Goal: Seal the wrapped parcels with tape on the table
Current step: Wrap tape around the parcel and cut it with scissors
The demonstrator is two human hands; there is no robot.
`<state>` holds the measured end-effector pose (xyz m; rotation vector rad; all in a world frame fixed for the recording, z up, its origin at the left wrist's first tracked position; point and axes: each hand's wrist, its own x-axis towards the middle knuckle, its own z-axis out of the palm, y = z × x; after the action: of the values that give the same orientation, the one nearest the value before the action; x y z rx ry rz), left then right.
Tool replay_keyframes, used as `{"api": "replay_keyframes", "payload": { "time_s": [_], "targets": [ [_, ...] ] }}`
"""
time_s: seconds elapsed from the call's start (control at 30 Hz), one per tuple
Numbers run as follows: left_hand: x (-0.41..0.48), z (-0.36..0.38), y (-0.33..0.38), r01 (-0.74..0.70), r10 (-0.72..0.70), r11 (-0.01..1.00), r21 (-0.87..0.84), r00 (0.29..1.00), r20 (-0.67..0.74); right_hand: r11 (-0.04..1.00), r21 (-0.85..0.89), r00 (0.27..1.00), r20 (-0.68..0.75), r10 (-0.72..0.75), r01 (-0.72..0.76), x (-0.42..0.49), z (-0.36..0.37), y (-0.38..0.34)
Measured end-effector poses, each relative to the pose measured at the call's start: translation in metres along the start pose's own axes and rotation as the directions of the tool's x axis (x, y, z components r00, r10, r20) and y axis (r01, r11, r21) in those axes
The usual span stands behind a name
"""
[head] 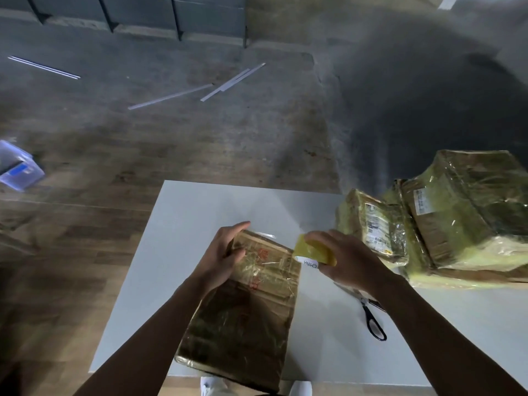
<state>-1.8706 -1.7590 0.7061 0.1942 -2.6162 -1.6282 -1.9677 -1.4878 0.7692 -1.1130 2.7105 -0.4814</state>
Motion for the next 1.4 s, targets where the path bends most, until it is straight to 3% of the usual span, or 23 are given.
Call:
{"api": "replay_keyframes", "payload": {
  "time_s": [0.3,0.57,0.73,0.8,0.9,0.97,1.1,1.3,1.4],
  "targets": [
    [-0.001,-0.007,-0.026,0.116,-0.117,0.991,0.066,0.993,0.005,0.995,0.098,0.995,0.086,-0.039,0.031,0.018,0.004,-0.022],
    [-0.002,-0.005,-0.035,0.139,-0.142,0.988,0.067,0.989,0.035,0.998,-0.070,0.985,0.174,0.003,0.010,0.007,0.017,-0.006],
    [-0.002,-0.008,-0.032,0.101,-0.115,0.977,0.186,0.991,0.068,0.997,-0.056,0.978,0.195,0.070,-0.060,0.007,0.038,-0.001],
    [-0.002,-0.010,-0.028,0.088,-0.112,0.924,0.372,0.993,0.045,0.996,-0.046,0.980,0.184,0.078,-0.071,0.008,0.041,-0.003],
    [0.005,-0.012,-0.013,-0.092,-0.024,0.637,0.765,0.990,0.139,0.998,-0.034,0.983,0.173,0.063,-0.058,0.010,0.041,-0.002],
    [0.010,-0.001,0.004,-0.253,-0.015,0.538,0.804,0.951,0.308,0.999,-0.020,0.986,0.161,0.052,-0.050,0.009,0.043,0.000],
    [0.014,0.037,0.020,-0.394,-0.005,0.544,0.741,0.881,0.473,0.998,-0.038,0.988,0.145,0.059,-0.054,0.006,0.045,-0.001],
    [0.014,0.045,0.001,-0.432,0.087,0.508,0.745,0.886,0.455,0.935,0.317,0.988,0.068,0.142,-0.156,-0.008,0.049,0.008],
    [0.014,0.049,0.000,-0.422,0.098,0.520,0.743,0.893,0.438,0.933,0.342,0.993,0.049,0.104,-0.114,-0.016,0.053,0.017]
  ]
}}
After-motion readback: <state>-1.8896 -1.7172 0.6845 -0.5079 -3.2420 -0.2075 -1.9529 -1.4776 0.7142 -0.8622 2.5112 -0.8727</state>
